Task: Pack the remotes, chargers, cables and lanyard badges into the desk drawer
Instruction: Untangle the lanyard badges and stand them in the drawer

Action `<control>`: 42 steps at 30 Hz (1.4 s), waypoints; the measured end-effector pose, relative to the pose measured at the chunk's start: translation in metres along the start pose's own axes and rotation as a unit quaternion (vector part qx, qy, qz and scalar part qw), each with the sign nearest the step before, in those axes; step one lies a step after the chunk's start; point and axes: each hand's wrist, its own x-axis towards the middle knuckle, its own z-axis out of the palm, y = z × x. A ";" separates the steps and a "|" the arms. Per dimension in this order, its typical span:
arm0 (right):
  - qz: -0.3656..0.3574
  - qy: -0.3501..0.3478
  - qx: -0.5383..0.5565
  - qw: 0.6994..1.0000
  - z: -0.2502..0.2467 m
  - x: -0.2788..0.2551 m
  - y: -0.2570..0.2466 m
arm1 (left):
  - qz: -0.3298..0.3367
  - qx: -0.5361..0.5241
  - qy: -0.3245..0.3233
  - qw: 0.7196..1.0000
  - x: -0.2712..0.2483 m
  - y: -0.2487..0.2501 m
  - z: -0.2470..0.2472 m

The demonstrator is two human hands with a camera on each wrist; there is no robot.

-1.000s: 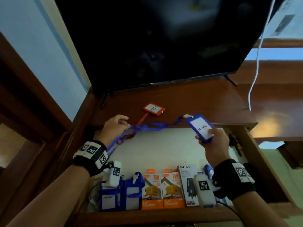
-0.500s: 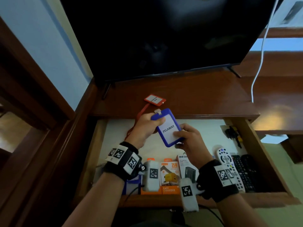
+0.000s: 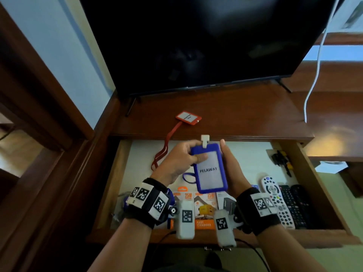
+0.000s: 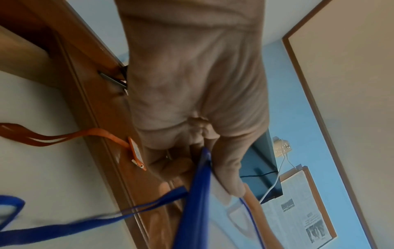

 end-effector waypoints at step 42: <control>-0.105 -0.014 -0.340 0.934 0.009 0.002 -0.023 | -0.001 0.144 0.237 0.961 0.021 -0.029 -0.031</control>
